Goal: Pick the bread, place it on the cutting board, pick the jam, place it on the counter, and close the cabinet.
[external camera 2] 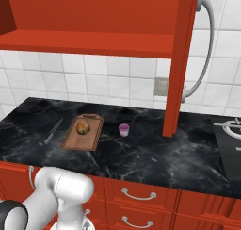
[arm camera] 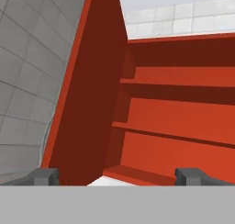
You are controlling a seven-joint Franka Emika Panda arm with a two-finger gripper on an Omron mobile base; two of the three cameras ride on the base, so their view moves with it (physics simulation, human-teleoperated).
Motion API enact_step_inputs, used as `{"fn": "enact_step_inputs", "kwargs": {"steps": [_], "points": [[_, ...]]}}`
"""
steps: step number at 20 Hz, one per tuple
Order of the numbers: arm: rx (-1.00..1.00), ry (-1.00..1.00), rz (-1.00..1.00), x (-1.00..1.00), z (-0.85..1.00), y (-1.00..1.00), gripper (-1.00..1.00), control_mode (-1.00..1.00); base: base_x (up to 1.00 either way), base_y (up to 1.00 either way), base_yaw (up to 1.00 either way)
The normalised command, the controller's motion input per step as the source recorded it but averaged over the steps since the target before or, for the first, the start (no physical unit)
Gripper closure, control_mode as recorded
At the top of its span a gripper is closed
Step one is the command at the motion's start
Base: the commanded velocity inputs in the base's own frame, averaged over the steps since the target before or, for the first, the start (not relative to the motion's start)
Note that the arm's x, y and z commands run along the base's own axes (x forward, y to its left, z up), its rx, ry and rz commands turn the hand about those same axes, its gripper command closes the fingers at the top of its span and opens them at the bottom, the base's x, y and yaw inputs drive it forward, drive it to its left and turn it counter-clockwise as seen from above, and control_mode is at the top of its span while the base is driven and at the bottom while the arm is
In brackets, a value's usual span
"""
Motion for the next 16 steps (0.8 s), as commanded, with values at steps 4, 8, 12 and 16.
{"fn": "enact_step_inputs", "kwargs": {"steps": [4, 8, 12, 16], "points": [[0.0, 0.02, 0.04, 0.0, 0.0, 0.33, -1.0, -1.0, 0.0, 0.0, 0.0], [0.0, 0.03, 0.04, 0.0, -0.03, 0.3, -1.0, -1.0, 0.0, 0.0, 0.0], [0.0, 0.03, 0.03, 0.0, -0.08, 0.3, -1.0, -1.0, 0.0, 0.0, 0.0], [0.0, 0.04, 0.03, 0.0, -0.07, 0.26, -1.0, -1.0, 0.0, 0.0, 0.0]]}}
